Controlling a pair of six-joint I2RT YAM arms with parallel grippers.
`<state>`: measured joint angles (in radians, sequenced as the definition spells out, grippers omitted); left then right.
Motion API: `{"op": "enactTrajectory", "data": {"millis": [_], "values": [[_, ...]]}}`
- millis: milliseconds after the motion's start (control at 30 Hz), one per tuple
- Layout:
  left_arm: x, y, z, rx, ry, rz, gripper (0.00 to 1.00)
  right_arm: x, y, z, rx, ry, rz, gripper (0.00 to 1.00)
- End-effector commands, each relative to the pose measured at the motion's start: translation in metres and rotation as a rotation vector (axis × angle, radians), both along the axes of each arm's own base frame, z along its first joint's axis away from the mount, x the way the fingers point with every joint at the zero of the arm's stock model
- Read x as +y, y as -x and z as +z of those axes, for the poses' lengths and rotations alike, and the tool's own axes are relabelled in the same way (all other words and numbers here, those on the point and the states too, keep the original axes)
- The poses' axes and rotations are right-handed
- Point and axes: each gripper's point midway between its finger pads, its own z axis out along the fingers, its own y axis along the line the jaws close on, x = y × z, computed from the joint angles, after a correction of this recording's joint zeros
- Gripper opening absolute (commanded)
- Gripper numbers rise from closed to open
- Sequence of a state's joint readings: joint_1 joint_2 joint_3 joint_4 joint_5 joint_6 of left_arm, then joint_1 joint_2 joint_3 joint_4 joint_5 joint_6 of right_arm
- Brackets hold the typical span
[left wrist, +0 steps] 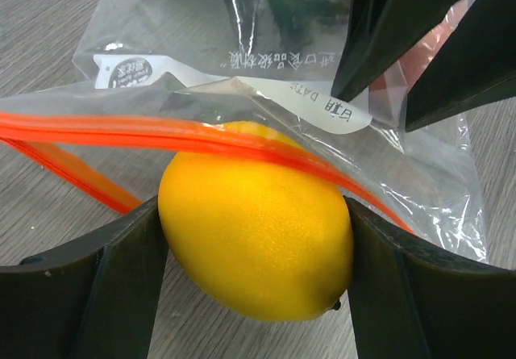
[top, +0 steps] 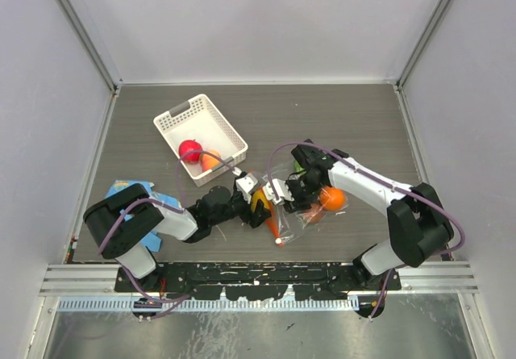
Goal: Open the zip-top bag and remove the fake food
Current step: Pick up the fake fruit from the zipper food storage bag.
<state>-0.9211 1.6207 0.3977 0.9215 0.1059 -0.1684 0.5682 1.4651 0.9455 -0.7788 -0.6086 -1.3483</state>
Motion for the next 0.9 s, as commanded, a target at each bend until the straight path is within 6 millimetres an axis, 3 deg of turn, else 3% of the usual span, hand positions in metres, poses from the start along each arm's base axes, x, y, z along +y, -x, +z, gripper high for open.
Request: {"op": "enactTrajectory", "data": {"millis": [0, 233, 767, 867], "values": [[-0.008, -0.003, 0.03, -0.055, 0.08, -0.007, 0.0, 0.006, -0.007, 0.01, -0.017, 0.012, 0.018, 0.37], [-0.003, -0.001, 0.029, -0.054, 0.076, 0.0, 0.0, 0.006, -0.006, 0.012, 0.011, 0.032, 0.025, 0.01], [0.025, 0.01, 0.041, 0.04, 0.0, 0.059, 0.0, 0.007, -0.007, 0.021, -0.004, 0.016, 0.028, 0.01], [0.031, 0.011, 0.056, 0.054, 0.005, 0.081, 0.0, 0.007, -0.007, 0.022, -0.005, 0.015, 0.027, 0.01]]}}
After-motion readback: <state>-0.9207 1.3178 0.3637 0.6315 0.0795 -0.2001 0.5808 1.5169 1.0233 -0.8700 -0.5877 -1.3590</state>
